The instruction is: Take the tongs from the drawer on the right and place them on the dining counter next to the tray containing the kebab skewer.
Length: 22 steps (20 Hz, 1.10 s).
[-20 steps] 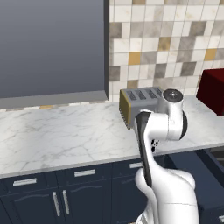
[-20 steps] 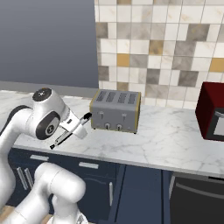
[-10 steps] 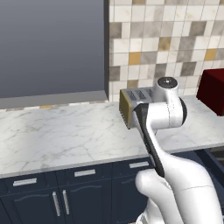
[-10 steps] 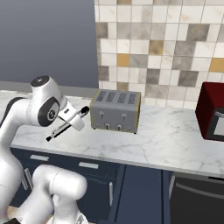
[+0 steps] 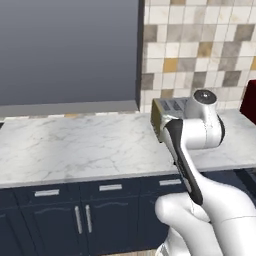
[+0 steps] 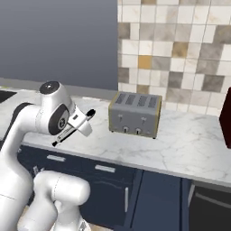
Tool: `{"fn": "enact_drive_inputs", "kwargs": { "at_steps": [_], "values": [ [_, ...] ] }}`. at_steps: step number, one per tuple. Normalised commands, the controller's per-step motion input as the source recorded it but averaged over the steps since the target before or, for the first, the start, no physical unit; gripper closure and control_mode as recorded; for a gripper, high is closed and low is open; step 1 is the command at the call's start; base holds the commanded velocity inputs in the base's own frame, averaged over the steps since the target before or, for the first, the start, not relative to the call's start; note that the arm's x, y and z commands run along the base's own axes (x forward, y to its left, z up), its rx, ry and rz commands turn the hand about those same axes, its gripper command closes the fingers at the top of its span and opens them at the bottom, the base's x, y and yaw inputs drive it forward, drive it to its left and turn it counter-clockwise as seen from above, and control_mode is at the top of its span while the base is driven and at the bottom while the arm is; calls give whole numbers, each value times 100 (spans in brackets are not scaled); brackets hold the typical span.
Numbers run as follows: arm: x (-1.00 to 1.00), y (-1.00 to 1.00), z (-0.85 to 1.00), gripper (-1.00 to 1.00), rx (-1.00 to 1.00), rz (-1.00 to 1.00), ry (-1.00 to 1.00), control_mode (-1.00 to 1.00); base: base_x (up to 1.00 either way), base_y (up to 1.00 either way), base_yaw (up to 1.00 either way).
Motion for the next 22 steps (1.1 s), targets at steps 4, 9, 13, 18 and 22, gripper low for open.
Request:
{"fn": "enact_drive_inputs", "kwargs": {
  "at_steps": [4,9,13,18,22],
  "values": [
    [0,0,0,100,0,0,0,100,-48,69,74],
    [0,0,0,100,0,0,0,100,-34,64,82],
    [0,0,0,100,0,0,0,100,-26,75,80],
    [0,0,0,100,0,0,0,100,-6,64,80],
    [0,0,0,100,0,0,0,100,9,43,78]
  ]
}}
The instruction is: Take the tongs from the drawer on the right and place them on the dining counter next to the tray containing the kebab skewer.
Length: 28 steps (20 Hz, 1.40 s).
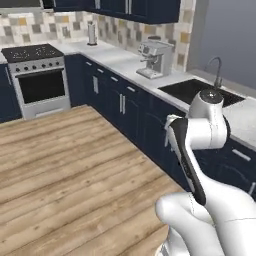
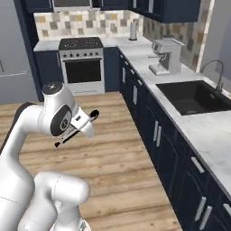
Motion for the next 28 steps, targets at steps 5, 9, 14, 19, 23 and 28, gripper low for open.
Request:
{"fn": "enact_drive_inputs", "kwargs": {
  "at_steps": [5,9,14,19,23,28],
  "values": [
    [0,0,0,100,0,0,0,100,33,26,72],
    [0,0,0,100,0,0,0,100,25,2,84],
    [0,0,0,100,0,0,0,100,33,0,86],
    [0,0,0,100,0,0,0,100,57,-1,82],
    [0,0,0,100,0,0,0,100,46,-4,86],
    [0,0,0,100,0,0,0,100,24,-2,90]
  ]
}}
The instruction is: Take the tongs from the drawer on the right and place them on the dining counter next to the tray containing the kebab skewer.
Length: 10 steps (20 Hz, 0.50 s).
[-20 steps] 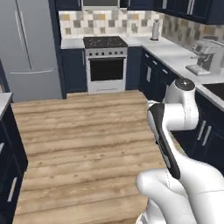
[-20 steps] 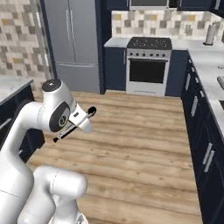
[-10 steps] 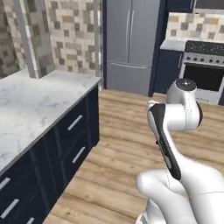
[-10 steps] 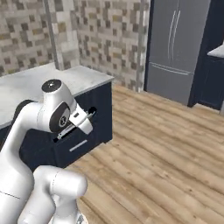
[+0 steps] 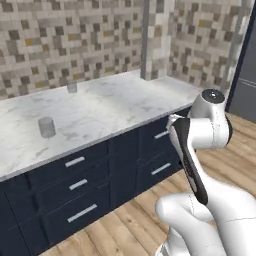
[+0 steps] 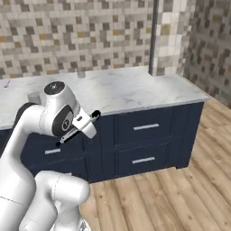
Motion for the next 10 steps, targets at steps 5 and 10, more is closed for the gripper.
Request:
{"fn": "enact_drive_inputs", "kwargs": {
  "at_steps": [5,10],
  "values": [
    [0,0,0,100,0,0,0,100,2,-6,88],
    [0,0,0,100,0,0,0,100,0,-8,75]
  ]
}}
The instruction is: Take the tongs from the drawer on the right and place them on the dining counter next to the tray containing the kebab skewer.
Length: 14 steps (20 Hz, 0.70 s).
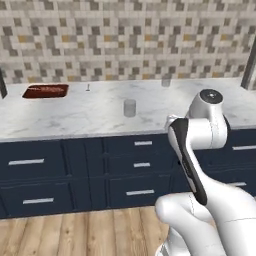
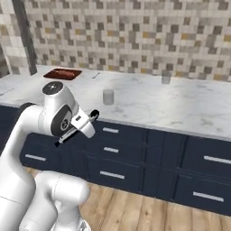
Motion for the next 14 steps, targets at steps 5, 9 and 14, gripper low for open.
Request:
{"fn": "enact_drive_inputs", "kwargs": {
  "at_steps": [5,9,14],
  "values": [
    [0,0,0,100,0,0,0,100,0,4,15],
    [0,0,0,100,0,0,0,100,8,94,0],
    [0,0,0,100,0,0,0,100,17,100,1]
  ]
}}
